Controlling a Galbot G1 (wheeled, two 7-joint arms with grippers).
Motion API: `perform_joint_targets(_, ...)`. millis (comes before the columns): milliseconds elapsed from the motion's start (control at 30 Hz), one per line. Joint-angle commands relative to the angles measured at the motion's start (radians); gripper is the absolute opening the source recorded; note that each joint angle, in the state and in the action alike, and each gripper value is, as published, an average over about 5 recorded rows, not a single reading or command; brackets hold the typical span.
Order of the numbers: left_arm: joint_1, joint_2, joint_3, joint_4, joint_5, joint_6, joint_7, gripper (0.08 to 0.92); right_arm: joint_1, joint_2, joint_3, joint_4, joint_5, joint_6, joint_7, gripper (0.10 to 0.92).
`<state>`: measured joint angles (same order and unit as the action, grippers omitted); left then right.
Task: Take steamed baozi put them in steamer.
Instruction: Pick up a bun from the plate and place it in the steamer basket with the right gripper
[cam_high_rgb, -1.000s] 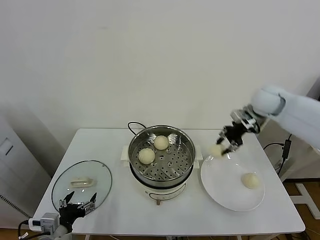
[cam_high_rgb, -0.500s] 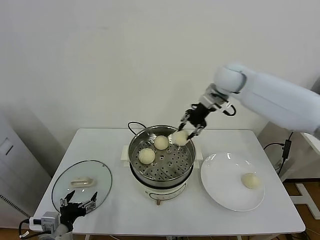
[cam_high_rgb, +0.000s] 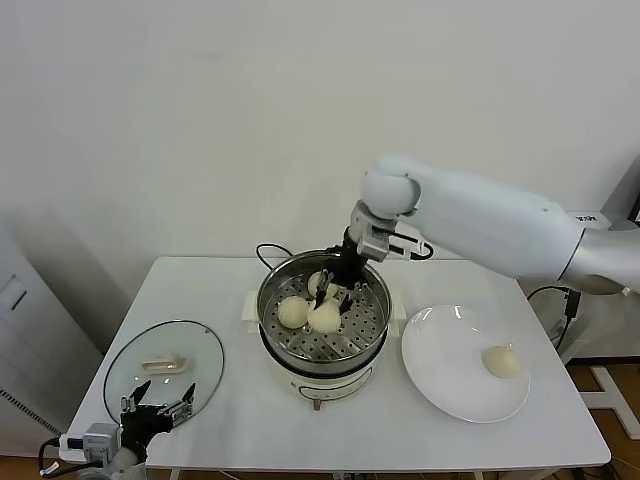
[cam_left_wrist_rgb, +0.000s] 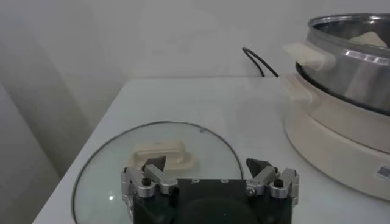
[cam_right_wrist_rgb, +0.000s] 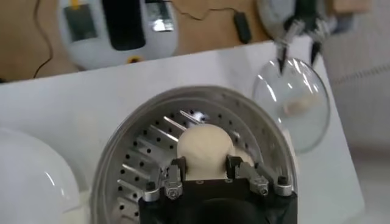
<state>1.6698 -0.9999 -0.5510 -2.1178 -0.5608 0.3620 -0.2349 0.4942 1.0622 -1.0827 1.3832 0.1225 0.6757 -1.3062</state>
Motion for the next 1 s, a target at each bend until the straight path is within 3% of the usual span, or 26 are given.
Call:
perform_joint_targets(33,0.001,0.000,0.000,0.000,0.000,0.000,0.000,0.823,-0.092,0.036,0.026,0.047,-0.173,0.167,-0.010,0.432)
perform_joint_targets(600,0.006,0.002,-0.003,0.003,-0.001,-0.004,0.001,0.823,-0.213,0.052,0.079,0.043,-0.324,0.179,0.018,0.455)
perform_joint_targets(1000,0.006,0.005,-0.004,0.005,-0.002,-0.005,0.001,0.823,-0.134,0.020,0.146,-0.013,-0.237,0.064,0.042,0.776)
